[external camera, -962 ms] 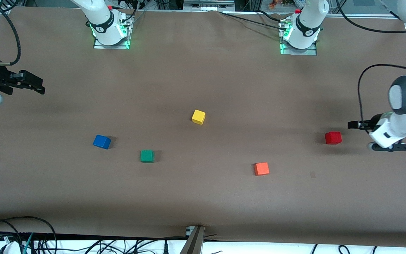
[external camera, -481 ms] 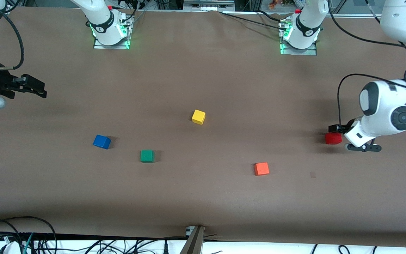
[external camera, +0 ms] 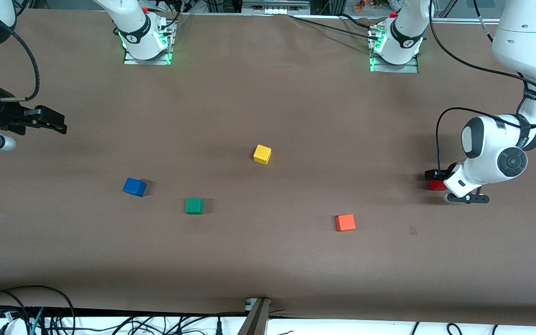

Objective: Pass red block to right arm, stack on blue
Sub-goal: 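Close the left gripper on the red cube while the right gripper advances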

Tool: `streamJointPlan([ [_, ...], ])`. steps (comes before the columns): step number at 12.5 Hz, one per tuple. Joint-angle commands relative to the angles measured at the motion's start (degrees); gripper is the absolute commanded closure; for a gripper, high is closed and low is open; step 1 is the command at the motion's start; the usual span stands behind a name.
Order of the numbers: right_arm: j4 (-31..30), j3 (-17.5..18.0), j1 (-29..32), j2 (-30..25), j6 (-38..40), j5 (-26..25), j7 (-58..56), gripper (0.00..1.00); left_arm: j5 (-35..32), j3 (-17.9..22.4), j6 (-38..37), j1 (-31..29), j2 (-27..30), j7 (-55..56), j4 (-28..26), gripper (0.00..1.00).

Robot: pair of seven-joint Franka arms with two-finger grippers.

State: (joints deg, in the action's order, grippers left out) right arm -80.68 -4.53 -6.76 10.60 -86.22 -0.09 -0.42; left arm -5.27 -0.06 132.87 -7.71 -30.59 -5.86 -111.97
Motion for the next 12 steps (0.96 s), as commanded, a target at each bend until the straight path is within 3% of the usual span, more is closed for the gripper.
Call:
streamJointPlan([
  [1, 0.2, 0.1, 0.2, 0.2, 0.1, 0.6, -0.6, 0.00, 0.6, 0.1, -0.1, 0.2, -0.1, -0.6, 0.8, 0.73],
  [3, 0.2, 0.1, 0.3, 0.3, 0.0, 0.8, -0.7, 0.00, 0.5, 0.1, -0.3, 0.2, -0.1, -0.7, 1.8, 0.97],
  [4, 0.0, 0.1, 0.3, 0.6, 0.1, 0.8, -0.9, 0.00, 0.3, 0.1, -0.5, 0.3, -0.1, -1.1, 2.3, 1.00],
  [7, 0.1, 0.1, 0.3, 2.1, 0.7, 0.8, -1.1, 0.00, 0.2, 0.1, -0.7, 0.2, 0.2, -4.0, 4.6, 1.00],
  [12, 0.1, 0.2, 0.1, 2.1, 0.9, 1.0, -0.7, 0.00, 0.7, -0.2, -12.6, 1.6, 0.3, -5.0, 15.2, 1.00],
])
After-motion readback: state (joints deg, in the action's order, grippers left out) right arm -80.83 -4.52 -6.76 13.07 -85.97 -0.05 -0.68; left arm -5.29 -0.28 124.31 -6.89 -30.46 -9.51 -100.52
